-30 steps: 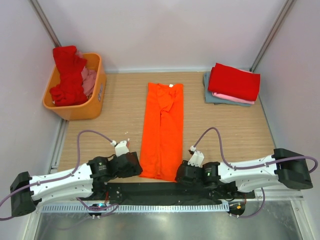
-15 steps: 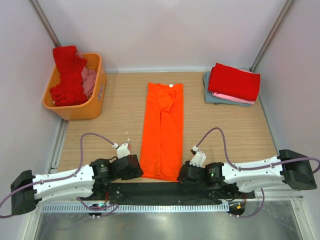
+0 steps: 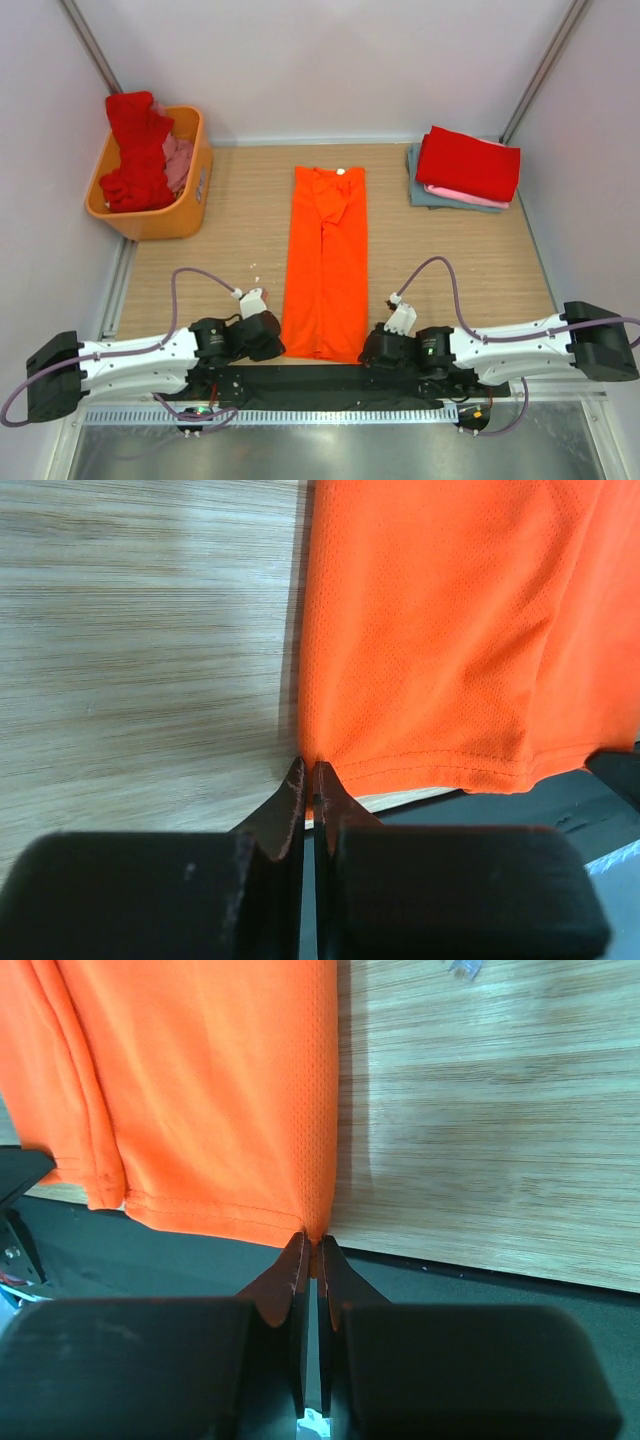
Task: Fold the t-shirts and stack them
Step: Fold the tshirt
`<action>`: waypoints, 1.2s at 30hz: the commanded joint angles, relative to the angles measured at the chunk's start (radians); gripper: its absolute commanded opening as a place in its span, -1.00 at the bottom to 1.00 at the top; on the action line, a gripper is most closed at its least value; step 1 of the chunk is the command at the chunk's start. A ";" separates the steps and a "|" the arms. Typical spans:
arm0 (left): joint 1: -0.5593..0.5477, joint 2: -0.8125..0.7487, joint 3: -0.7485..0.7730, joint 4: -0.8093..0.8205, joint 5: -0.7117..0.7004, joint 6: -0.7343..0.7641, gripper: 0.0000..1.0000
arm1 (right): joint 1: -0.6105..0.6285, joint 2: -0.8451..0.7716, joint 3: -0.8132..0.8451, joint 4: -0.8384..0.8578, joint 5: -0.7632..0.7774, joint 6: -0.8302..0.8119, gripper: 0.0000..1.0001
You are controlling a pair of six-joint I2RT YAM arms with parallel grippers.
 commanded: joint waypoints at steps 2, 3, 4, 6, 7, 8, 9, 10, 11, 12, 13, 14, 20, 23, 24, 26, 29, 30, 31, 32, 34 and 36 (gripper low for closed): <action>-0.016 0.006 0.011 0.018 0.000 -0.002 -1.00 | 0.005 -0.028 0.006 -0.009 0.062 0.006 -0.98; -0.017 0.006 0.016 0.017 0.000 -0.002 -1.00 | 0.005 -0.035 0.012 -0.014 0.064 0.003 -0.98; -0.020 0.007 0.019 0.018 0.000 -0.004 -1.00 | 0.005 -0.038 0.016 -0.029 0.065 0.000 -0.98; -0.032 0.015 0.037 0.012 0.001 -0.010 -1.00 | 0.005 -0.046 0.033 -0.052 0.073 -0.005 -0.97; -0.046 0.015 0.049 0.006 0.001 -0.018 -1.00 | 0.007 -0.051 0.050 -0.081 0.079 -0.007 -0.97; -0.054 0.018 0.059 -0.003 -0.003 -0.024 -1.00 | 0.007 -0.054 0.050 -0.097 0.082 -0.010 -0.97; -0.062 0.022 0.069 -0.015 -0.005 -0.033 -1.00 | 0.008 -0.055 0.070 -0.109 0.087 -0.011 -0.97; -0.071 0.022 0.082 -0.046 -0.008 -0.039 -1.00 | 0.011 -0.055 0.082 -0.135 0.092 -0.017 -0.98; -0.085 0.025 0.110 -0.064 -0.015 -0.044 -1.00 | 0.020 -0.051 0.113 -0.149 0.099 -0.020 -0.97; -0.092 0.027 0.129 -0.086 -0.025 -0.042 -1.00 | 0.028 -0.043 0.130 -0.164 0.114 -0.022 -0.97; -0.098 0.027 0.147 -0.134 -0.034 -0.042 -1.00 | 0.033 -0.034 0.148 -0.192 0.122 -0.030 -0.97; -0.105 0.029 0.183 -0.159 -0.052 -0.036 -1.00 | 0.034 -0.014 0.182 -0.204 0.127 -0.037 -0.97; -0.105 0.013 0.298 -0.333 -0.135 -0.011 -1.00 | 0.030 0.015 0.277 -0.272 0.211 -0.094 -0.98; -0.100 0.006 0.350 -0.379 -0.170 0.008 -1.00 | -0.022 0.005 0.331 -0.312 0.227 -0.179 -0.98; -0.094 0.010 0.361 -0.393 -0.176 0.025 -1.00 | -0.045 -0.002 0.343 -0.309 0.225 -0.210 -0.97; -0.062 0.027 0.398 -0.402 -0.175 0.053 -1.00 | -0.131 0.000 0.377 -0.295 0.190 -0.276 -0.97; 0.007 0.061 0.450 -0.411 -0.155 0.133 -1.00 | -0.248 0.005 0.418 -0.275 0.141 -0.404 -0.97; 0.029 0.073 0.463 -0.405 -0.146 0.160 -1.00 | -0.272 0.008 0.429 -0.269 0.132 -0.460 -0.97; 0.079 0.084 0.492 -0.402 -0.120 0.207 -1.00 | -0.326 0.018 0.443 -0.263 0.121 -0.485 -0.98; 0.104 0.096 0.509 -0.396 -0.108 0.235 -1.00 | -0.349 0.026 0.469 -0.261 0.101 -0.510 -0.97; 0.177 0.142 0.569 -0.391 -0.089 0.284 -1.00 | -0.398 0.055 0.498 -0.249 0.078 -0.586 -0.97; 0.222 0.197 0.612 -0.391 -0.066 0.356 -1.00 | -0.462 0.084 0.544 -0.240 0.050 -0.634 -0.97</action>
